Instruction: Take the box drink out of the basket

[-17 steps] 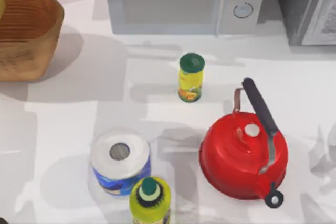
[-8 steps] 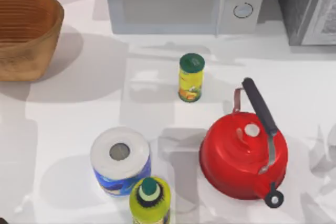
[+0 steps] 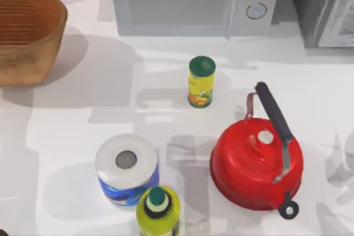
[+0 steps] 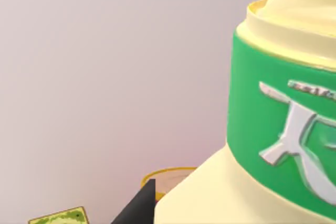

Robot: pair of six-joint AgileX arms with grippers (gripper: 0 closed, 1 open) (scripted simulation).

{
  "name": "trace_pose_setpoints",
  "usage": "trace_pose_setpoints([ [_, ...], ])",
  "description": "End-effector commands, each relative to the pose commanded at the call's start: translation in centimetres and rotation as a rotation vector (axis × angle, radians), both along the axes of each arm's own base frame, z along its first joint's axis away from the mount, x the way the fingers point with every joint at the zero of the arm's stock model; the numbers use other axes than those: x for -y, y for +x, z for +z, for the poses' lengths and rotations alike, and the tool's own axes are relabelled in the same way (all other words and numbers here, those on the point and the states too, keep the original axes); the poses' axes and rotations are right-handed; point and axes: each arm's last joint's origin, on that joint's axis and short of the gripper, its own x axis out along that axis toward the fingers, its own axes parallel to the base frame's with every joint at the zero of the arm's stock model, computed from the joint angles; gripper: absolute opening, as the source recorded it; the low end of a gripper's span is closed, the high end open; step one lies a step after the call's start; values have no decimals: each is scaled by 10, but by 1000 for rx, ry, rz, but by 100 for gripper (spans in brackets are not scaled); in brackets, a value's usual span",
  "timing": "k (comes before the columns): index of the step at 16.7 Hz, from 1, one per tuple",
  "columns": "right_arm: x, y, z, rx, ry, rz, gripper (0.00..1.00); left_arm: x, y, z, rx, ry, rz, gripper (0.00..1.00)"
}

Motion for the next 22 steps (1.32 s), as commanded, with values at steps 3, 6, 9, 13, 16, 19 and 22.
trace_pose_setpoints([
  [3, 0, 0, 0, 0, 0, 0, 100, 12, -51, 11, 22, 4, 2, 0],
  [6, 0, 0, 0, 0, 0, 0, 100, 24, -112, 11, 59, 10, 2, 0],
  [9, 0, 0, 0, 0, 0, 0, 100, 33, -169, -9, 91, 14, 1, 0],
  [13, 0, 0, 0, 0, 0, 0, 100, 40, -215, -61, 98, 14, -1, 0],
  [16, 0, 0, 0, 0, 0, 0, 100, 42, -227, -100, 71, 14, -1, 0],
  [19, 0, 0, 0, 0, 0, 0, 100, 43, -229, -125, 41, 13, -1, 0],
  [22, 0, 0, 0, 0, 0, 0, 100, 43, -229, -127, 37, 13, -1, 0],
])
